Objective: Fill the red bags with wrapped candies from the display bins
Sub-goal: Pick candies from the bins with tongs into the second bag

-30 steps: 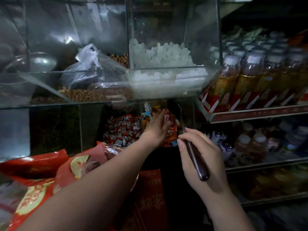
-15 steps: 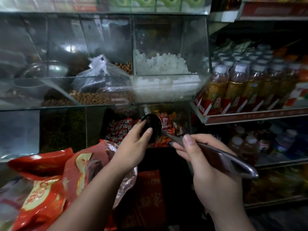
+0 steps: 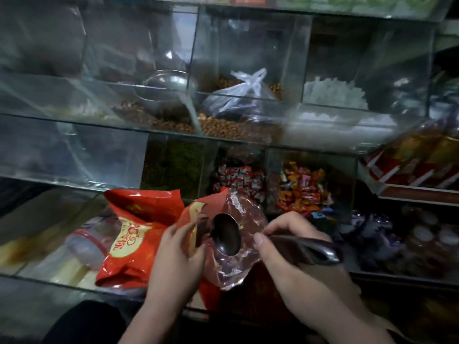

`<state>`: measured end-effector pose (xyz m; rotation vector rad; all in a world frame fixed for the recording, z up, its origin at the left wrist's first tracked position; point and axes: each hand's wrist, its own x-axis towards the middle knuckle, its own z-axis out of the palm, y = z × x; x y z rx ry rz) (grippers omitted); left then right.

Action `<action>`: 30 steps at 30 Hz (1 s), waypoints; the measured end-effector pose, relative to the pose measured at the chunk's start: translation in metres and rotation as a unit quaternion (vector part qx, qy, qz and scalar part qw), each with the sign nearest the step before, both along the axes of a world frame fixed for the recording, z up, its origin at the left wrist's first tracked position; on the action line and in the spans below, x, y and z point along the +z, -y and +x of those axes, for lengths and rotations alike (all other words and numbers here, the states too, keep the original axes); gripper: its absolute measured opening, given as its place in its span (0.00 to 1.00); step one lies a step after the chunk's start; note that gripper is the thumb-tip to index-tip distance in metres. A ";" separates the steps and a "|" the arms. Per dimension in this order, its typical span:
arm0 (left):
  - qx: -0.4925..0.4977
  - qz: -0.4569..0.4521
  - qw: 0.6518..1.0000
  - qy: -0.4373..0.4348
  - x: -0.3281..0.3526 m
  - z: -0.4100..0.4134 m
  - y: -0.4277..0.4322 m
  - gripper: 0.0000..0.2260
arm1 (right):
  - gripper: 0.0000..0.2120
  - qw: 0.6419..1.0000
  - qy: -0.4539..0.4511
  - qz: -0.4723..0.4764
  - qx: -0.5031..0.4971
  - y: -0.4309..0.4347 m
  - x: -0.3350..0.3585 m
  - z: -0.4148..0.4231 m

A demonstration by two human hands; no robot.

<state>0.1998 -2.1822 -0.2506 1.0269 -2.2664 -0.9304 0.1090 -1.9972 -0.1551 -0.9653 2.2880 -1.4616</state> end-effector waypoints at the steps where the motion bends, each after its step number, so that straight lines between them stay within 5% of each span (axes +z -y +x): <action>1: -0.018 0.008 1.000 -0.009 -0.001 -0.001 0.000 0.26 | 0.06 0.999 -0.033 0.005 0.004 0.004 -0.005 0.000; 10: -0.039 0.038 0.998 -0.042 0.007 -0.006 0.002 0.38 | 0.11 0.997 -0.045 0.052 0.024 0.027 -0.032 -0.016; 15: -0.043 0.044 0.997 -0.035 0.009 -0.007 0.003 0.37 | 0.08 0.988 0.029 0.139 0.059 0.023 -0.019 -0.023; 21: -0.086 0.024 0.996 -0.030 0.008 -0.013 -0.003 0.37 | 0.10 0.994 -0.051 0.092 0.031 0.032 -0.030 -0.033; 25: -0.087 0.024 0.996 -0.023 0.009 -0.016 -0.004 0.37 | 0.02 0.974 -0.156 0.136 0.094 0.035 -0.053 -0.045; 30: -0.096 0.057 0.994 -0.006 0.008 -0.017 -0.007 0.39 | 0.08 0.952 -0.161 0.208 0.159 0.053 -0.075 -0.069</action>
